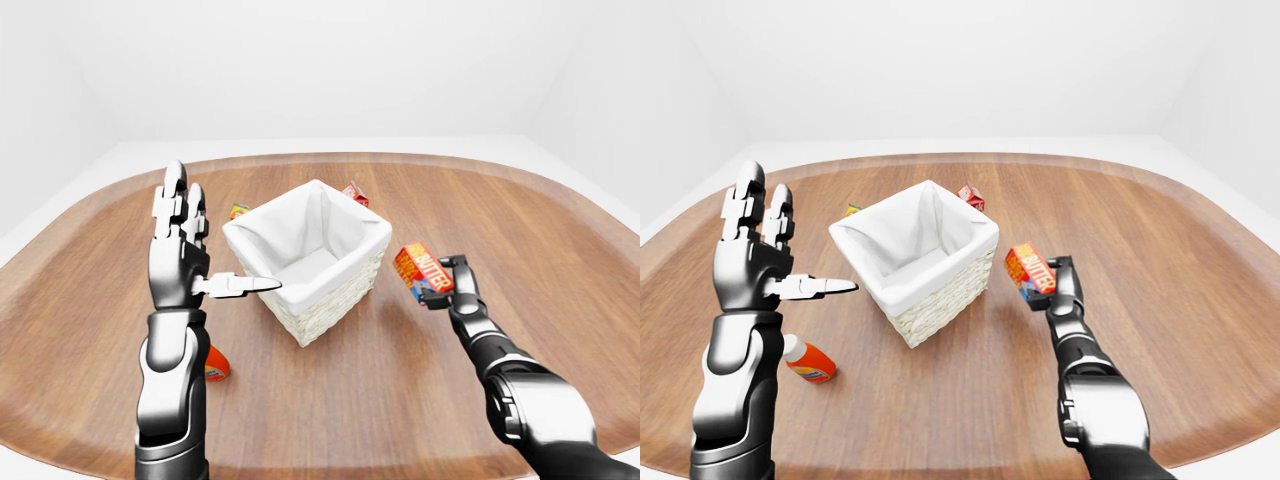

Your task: Pick up the butter and put it in the basket.

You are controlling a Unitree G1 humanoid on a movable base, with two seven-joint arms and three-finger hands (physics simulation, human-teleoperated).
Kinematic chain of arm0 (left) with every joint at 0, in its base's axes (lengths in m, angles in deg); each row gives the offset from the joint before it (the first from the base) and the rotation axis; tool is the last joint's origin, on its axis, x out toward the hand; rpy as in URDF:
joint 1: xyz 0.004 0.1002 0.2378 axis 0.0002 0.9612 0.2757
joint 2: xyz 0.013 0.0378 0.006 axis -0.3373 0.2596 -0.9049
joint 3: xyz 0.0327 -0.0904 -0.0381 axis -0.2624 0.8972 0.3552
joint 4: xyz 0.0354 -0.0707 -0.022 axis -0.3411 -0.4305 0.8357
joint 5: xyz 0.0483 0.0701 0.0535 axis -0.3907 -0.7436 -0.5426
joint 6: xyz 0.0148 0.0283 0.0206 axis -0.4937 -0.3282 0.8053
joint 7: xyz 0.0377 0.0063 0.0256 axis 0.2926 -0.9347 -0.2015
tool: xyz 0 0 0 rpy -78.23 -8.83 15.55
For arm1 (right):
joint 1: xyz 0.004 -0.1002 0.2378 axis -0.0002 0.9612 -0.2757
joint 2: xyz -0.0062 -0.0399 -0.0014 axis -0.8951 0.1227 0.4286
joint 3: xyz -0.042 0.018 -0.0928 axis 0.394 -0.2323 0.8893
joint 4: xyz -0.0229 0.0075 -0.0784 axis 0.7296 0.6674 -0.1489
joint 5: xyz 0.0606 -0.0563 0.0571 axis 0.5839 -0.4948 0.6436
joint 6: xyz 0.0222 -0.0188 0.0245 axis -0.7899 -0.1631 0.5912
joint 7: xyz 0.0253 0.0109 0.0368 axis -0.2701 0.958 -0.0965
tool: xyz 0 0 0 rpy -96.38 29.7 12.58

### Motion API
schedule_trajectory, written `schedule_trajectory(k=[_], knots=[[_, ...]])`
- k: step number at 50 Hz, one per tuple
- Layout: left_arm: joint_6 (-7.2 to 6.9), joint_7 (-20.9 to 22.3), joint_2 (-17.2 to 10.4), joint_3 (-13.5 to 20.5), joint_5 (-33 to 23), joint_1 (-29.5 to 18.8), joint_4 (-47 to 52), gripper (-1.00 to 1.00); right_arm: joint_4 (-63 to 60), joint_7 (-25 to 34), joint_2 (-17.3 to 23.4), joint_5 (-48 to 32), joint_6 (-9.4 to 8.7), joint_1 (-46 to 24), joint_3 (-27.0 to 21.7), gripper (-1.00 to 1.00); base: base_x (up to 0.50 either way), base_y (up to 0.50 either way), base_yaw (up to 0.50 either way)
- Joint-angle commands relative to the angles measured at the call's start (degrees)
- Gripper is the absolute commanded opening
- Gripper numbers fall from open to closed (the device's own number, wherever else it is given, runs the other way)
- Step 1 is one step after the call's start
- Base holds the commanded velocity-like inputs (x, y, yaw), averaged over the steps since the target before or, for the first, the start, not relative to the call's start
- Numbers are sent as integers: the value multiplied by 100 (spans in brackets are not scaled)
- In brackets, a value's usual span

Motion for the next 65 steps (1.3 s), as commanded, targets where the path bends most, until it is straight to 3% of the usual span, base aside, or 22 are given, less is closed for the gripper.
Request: schedule_trajectory(k=[1,16,20,22,23,24,33,40,54,65], knots=[[0,1,-6,22,11,5,14,100,-360,36,226,378,0,-465,-148,-100,0,0,0],[0,4,-12,50,46,29,48,100,-1241,323,498,642,0,-1114,-111,-100,0,0,0],[0,6,-10,52,52,41,46,100,-1615,470,521,532,-205,-1257,-35,-100,0,0,0],[0,5,-11,52,53,42,46,100,-1639,476,516,515,-219,-1254,-47,-100,0,0,0],[0,6,-12,57,57,42,45,100,-1860,564,533,481,-405,-1411,-22,-100,0,0,0],[0,6,-12,59,61,40,49,100,-1940,591,532,465,-476,-1441,-31,-100,0,0,0],[0,0,-37,97,90,23,126,100,-2421,900,589,192,-738,-1654,7,-100,0,0,0],[0,-8,-57,128,110,1,158,100,-2222,1230,737,-187,-614,-2129,71,-100,0,0,0],[0,-22,-80,184,156,6,220,100,-1428,1867,762,-1314,0,-3307,402,-100,0,0,0],[0,-19,-97,222,181,3,224,100,-1130,2056,447,-2224,0,-3731,618,-100,0,0,0]])
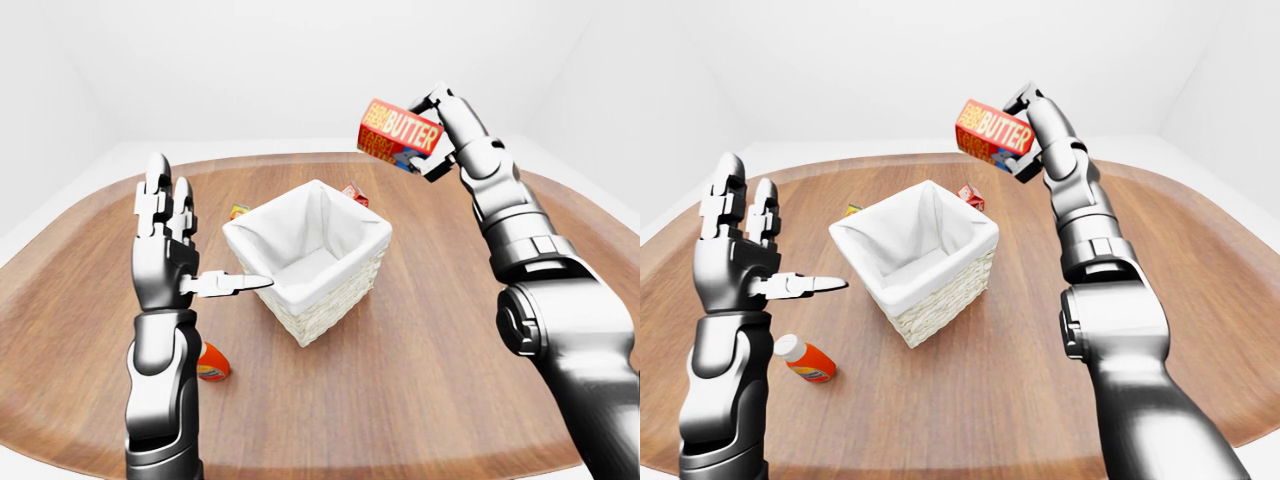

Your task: Pick up the butter and put it in the basket.

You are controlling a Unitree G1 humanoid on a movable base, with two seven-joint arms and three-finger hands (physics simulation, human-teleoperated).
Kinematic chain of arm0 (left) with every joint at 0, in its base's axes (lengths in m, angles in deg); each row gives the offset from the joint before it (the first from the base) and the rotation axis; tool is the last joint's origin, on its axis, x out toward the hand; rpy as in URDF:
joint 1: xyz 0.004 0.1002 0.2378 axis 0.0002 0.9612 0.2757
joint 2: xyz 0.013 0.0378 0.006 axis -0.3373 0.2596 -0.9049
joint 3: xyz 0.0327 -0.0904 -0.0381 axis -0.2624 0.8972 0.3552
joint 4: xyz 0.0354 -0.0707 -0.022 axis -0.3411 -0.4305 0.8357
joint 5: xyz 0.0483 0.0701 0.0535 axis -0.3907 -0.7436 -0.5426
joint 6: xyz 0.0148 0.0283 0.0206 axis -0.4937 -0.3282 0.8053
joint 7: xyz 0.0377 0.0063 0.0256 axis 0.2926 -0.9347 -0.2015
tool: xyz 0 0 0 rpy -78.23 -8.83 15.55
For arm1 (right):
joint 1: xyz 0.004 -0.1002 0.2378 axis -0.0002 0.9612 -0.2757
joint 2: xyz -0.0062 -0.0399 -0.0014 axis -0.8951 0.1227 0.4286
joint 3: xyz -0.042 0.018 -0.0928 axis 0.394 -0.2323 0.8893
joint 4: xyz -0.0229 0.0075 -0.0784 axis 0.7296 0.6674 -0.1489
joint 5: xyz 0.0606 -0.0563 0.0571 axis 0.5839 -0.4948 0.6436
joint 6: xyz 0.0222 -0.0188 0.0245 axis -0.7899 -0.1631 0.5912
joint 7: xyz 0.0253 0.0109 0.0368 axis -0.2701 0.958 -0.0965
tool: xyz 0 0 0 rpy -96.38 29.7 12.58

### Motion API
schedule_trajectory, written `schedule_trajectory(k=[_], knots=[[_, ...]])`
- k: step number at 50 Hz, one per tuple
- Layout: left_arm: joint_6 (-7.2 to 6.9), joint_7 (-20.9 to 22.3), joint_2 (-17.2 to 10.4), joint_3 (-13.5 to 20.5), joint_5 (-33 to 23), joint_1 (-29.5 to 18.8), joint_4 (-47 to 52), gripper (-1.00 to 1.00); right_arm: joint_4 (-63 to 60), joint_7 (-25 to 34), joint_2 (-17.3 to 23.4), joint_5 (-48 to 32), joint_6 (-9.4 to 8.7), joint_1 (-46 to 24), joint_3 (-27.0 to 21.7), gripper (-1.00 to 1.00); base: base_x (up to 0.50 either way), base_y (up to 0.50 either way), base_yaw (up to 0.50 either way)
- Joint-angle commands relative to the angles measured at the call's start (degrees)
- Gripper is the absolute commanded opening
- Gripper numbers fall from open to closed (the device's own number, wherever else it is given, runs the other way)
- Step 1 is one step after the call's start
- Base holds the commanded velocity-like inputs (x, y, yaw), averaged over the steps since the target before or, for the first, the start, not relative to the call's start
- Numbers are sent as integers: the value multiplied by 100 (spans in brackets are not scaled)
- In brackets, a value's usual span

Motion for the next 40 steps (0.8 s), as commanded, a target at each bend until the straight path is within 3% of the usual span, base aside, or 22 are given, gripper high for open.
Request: schedule_trajectory(k=[1,21,30,33,40], knots=[[0,-2,-19,45,33,-2,24,100,171,131,-183,-711,0,-613,-37,-100,0,0,0],[0,-3,-37,96,70,37,61,100,229,-47,-568,-1972,0,-698,260,-100,0,0,0],[0,2,-41,120,74,65,10,100,260,26,-664,-2146,0,-760,237,-100,0,0,0],[0,2,-26,109,68,89,-29,100,447,-378,-693,-2556,0,-852,436,-100,0,0,0],[0,9,-33,135,85,108,-17,100,586,-715,-688,-3068,0,-944,476,-100,0,0,0]])
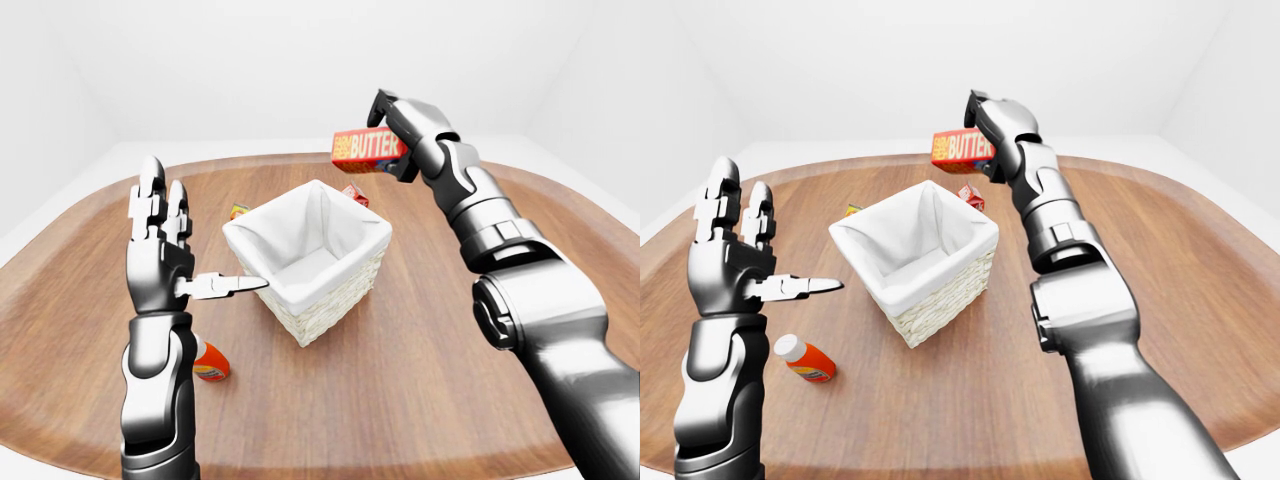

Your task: Pick up the butter and put it in the basket.

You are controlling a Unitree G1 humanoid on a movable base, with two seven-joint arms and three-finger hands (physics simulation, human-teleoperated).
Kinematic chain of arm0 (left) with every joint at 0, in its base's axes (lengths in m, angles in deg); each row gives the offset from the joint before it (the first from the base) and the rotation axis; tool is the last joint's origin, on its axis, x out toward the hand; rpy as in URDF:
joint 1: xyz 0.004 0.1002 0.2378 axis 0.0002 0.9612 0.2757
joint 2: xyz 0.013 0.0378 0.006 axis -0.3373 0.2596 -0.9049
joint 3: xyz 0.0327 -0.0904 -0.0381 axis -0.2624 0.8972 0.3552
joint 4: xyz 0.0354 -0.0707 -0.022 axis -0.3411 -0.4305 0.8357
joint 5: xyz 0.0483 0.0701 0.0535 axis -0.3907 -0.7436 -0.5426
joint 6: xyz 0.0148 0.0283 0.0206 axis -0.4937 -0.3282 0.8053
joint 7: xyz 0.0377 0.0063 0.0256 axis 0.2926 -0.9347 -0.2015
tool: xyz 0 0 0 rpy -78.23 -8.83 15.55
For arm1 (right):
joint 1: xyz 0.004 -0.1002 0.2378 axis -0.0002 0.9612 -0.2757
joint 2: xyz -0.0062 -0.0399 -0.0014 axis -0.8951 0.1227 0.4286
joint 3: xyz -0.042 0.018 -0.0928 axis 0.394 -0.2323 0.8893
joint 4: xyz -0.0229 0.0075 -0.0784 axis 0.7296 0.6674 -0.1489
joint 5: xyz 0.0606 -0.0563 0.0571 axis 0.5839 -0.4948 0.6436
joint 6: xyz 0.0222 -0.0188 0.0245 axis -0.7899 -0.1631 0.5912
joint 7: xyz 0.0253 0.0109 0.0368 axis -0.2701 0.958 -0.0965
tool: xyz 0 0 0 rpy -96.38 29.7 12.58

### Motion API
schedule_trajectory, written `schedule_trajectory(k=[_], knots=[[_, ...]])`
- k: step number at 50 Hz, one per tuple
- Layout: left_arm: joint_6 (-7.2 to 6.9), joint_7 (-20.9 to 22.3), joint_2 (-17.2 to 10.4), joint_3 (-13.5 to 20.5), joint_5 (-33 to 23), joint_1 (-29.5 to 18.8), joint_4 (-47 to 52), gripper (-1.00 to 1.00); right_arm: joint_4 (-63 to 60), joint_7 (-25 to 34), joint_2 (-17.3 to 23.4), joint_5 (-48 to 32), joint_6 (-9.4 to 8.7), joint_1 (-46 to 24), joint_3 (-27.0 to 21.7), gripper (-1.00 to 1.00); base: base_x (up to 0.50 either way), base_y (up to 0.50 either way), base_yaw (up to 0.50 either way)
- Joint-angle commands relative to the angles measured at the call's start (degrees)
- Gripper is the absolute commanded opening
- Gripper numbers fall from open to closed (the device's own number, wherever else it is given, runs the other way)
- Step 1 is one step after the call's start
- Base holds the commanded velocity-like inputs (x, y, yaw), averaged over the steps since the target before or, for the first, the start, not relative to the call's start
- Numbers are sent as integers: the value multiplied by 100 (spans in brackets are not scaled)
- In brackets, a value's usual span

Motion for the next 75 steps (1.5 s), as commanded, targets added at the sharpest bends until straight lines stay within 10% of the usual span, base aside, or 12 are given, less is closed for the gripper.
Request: schedule_trajectory(k=[1,16,56,70,75], knots=[[0,5,-1,23,13,35,-15,100,46,-608,-29,-614,0,-236,-182,-100,0,0,0],[0,10,-8,49,36,48,-73,100,-293,-1036,-104,-1435,0,-84,-90,-100,0,0,0],[0,11,10,45,44,87,-80,100,-4441,2170,-999,-48,0,2440,-163,-100,0,0,0],[0,4,3,48,57,79,-69,100,-4275,2103,-1052,-259,0,2473,-103,-100,0,0,0],[0,12,7,28,48,80,-105,100,-3595,1233,-1166,-1142,0,2211,109,-100,0,0,0]])
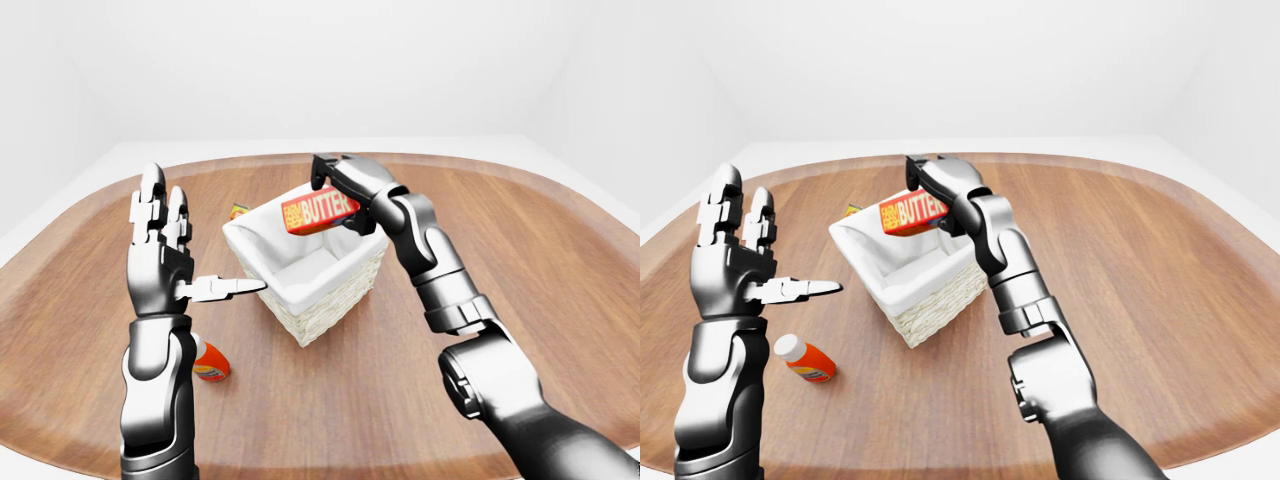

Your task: Pick up the butter and put it in the basket.

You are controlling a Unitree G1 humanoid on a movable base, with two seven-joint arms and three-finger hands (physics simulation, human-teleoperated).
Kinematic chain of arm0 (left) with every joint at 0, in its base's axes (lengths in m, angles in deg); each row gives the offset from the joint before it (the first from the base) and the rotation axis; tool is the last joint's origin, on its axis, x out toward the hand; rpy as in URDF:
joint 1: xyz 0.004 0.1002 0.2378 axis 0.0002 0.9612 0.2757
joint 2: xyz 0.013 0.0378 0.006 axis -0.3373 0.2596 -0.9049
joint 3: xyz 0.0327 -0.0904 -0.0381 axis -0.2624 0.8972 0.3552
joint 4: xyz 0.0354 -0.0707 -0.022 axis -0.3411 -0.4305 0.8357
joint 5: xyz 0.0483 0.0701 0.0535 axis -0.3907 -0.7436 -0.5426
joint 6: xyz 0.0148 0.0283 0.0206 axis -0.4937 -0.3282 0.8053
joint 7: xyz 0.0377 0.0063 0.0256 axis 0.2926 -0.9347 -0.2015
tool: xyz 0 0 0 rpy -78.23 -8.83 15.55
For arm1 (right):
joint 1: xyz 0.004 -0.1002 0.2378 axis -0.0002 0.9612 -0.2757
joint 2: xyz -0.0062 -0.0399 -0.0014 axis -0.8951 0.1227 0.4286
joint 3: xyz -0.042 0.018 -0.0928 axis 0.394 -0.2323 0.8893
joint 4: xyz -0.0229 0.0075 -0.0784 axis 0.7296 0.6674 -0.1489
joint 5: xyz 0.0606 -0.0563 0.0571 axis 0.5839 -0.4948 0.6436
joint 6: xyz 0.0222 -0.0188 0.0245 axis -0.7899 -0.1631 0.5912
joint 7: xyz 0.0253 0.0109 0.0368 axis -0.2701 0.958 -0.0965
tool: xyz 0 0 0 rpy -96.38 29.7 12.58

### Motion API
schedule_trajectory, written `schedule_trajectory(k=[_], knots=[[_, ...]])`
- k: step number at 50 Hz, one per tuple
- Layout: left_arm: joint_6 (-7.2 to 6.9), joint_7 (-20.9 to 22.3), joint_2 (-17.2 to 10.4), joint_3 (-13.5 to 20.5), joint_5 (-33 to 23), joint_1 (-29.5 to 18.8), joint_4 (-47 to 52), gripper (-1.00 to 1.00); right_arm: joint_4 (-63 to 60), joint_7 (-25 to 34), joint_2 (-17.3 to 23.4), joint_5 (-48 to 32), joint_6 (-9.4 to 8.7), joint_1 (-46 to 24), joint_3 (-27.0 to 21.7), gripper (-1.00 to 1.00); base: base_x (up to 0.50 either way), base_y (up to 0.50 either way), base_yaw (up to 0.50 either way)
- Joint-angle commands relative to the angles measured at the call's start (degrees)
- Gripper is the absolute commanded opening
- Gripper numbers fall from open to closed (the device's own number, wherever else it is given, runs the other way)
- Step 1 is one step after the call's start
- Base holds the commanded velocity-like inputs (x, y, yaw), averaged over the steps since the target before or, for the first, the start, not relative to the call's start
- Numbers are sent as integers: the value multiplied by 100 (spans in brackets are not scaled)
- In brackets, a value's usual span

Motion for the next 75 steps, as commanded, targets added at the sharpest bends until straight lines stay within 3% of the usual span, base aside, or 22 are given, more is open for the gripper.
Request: schedule_trajectory(k=[1,8,21,33,55,75], knots=[[0,10,1,-9,2,2,-34,100,551,-1063,-108,-936,0,-276,83,-100,0,0,0],[0,19,-7,34,28,21,-76,100,1030,-1533,-80,-1588,0,-550,121,-100,0,0,0],[0,22,9,41,54,78,-91,100,1366,-1569,-233,-1839,0,-855,164,-100,0,0,0],[0,26,24,32,57,120,-133,100,1436,-1762,-299,-2104,0,-717,257,-100,0,0,0],[0,27,21,23,58,110,-172,100,893,-1051,-474,-1798,0,0,280,-100,0,0,0],[0,27,25,34,75,130,-167,100,990,-1506,-521,-2321,0,2,401,-100,0,0,0]])
